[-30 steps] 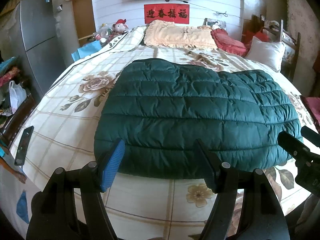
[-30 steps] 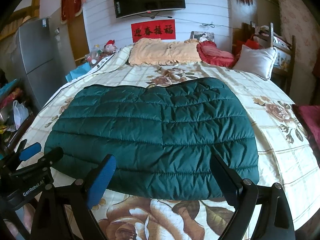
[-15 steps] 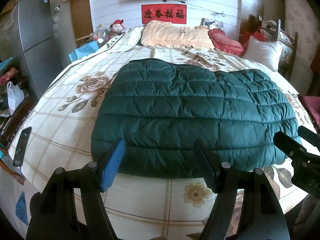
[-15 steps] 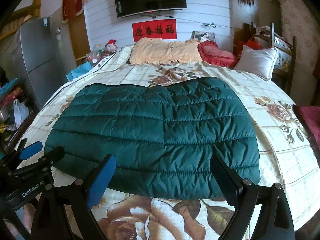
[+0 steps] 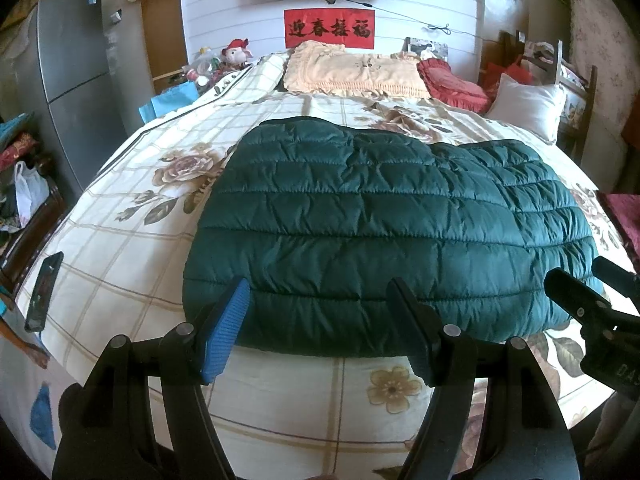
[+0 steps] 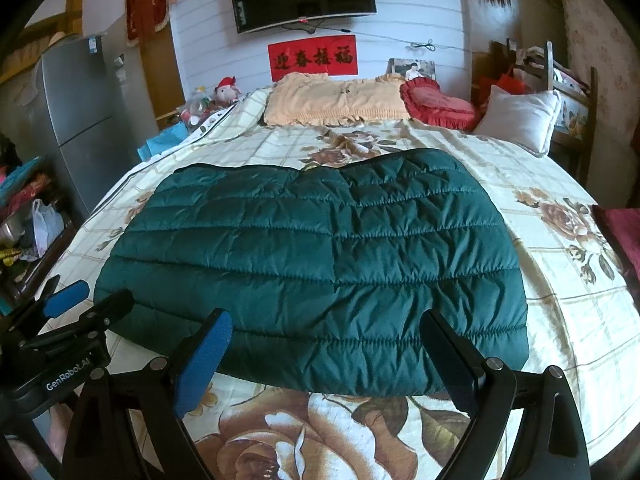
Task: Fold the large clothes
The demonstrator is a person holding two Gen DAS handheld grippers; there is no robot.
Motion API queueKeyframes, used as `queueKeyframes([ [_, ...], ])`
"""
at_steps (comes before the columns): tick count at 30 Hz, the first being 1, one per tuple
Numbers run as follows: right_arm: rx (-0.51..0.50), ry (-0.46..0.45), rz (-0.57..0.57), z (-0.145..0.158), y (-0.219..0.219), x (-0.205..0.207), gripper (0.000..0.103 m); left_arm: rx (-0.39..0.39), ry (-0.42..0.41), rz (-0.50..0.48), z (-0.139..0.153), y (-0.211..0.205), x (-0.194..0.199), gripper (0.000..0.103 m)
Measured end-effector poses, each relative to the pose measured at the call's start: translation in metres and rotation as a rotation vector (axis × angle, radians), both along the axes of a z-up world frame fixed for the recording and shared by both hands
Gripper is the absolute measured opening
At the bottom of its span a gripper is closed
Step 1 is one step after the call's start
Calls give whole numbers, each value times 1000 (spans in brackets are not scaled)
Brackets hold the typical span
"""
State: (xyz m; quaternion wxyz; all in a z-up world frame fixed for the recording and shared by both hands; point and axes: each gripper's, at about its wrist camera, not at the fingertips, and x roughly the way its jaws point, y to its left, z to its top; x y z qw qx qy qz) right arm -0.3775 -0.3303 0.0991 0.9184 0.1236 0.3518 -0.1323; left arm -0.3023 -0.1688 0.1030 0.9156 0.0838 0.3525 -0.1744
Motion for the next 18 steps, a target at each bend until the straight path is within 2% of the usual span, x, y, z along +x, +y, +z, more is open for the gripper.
queueKeyframes([
  [18,6,16,4,-4,3,2,93,3,-29,-3,-4,0,-2,71],
])
